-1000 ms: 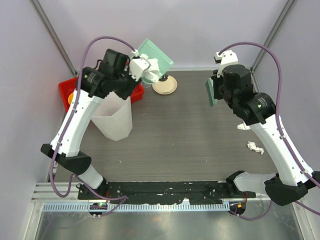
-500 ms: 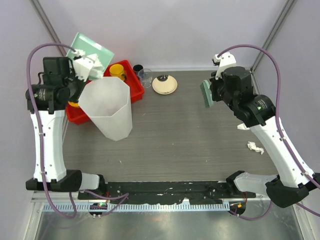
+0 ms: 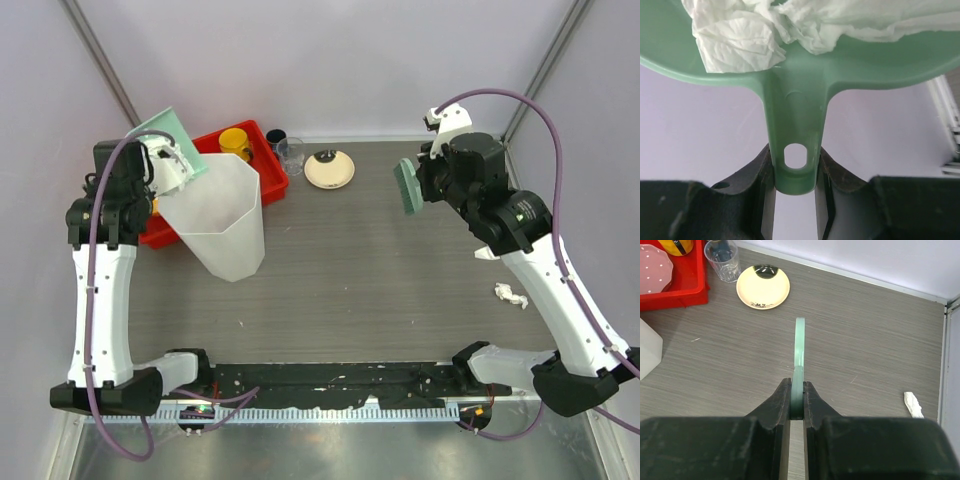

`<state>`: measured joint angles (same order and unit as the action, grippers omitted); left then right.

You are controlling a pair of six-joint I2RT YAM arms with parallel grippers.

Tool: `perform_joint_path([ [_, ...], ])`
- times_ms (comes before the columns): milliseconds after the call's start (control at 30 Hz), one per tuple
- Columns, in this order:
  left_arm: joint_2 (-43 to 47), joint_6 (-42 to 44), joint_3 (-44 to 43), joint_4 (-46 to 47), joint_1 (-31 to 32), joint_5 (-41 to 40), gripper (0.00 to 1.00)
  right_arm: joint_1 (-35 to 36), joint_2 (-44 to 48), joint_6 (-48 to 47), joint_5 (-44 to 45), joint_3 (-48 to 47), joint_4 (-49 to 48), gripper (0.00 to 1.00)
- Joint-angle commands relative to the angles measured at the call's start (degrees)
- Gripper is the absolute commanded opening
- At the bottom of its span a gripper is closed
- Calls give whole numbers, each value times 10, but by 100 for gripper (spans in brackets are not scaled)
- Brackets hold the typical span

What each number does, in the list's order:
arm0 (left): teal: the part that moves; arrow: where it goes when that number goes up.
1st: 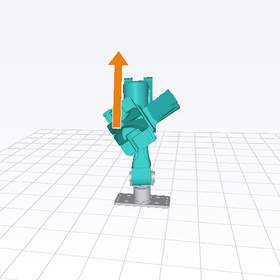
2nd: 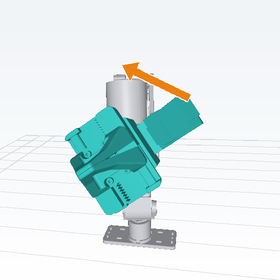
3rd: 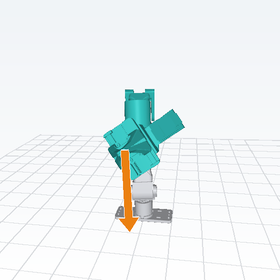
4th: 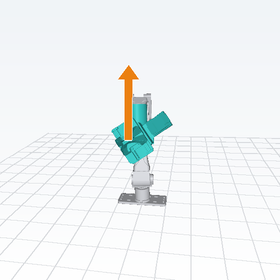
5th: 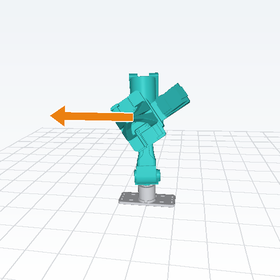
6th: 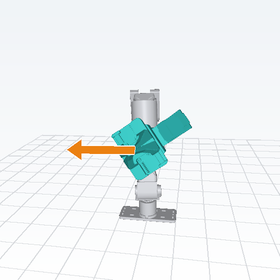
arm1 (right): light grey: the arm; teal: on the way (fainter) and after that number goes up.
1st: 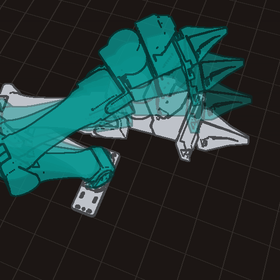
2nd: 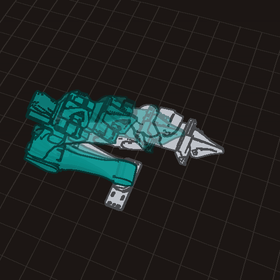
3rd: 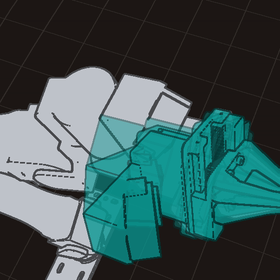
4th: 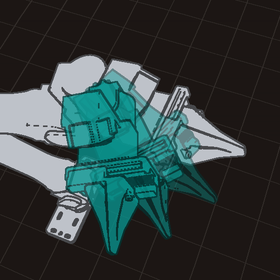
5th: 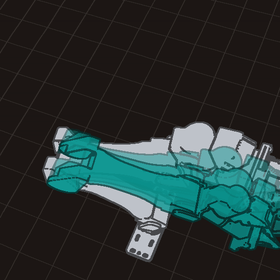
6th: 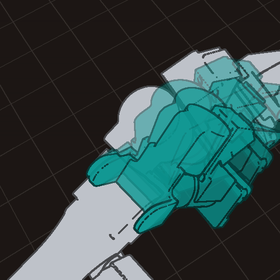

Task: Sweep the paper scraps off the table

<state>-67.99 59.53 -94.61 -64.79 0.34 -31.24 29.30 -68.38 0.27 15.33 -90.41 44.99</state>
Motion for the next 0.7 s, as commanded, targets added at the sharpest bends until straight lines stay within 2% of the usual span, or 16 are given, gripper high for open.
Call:
perform_joint_path([
  [0,25,186,8,107,-1,-39,0,1,18,-6,-5,-5,-33,1],
  [233,41,352,50,136,-1,-72,0,1,13,-8,-7,-3,-37,1],
  [467,69,528,112,258,1,-103,0,1,11,-10,-6,-3,-39,1],
  [667,85,608,138,338,16,-73,0,1,12,-11,-8,-1,-39,1],
])
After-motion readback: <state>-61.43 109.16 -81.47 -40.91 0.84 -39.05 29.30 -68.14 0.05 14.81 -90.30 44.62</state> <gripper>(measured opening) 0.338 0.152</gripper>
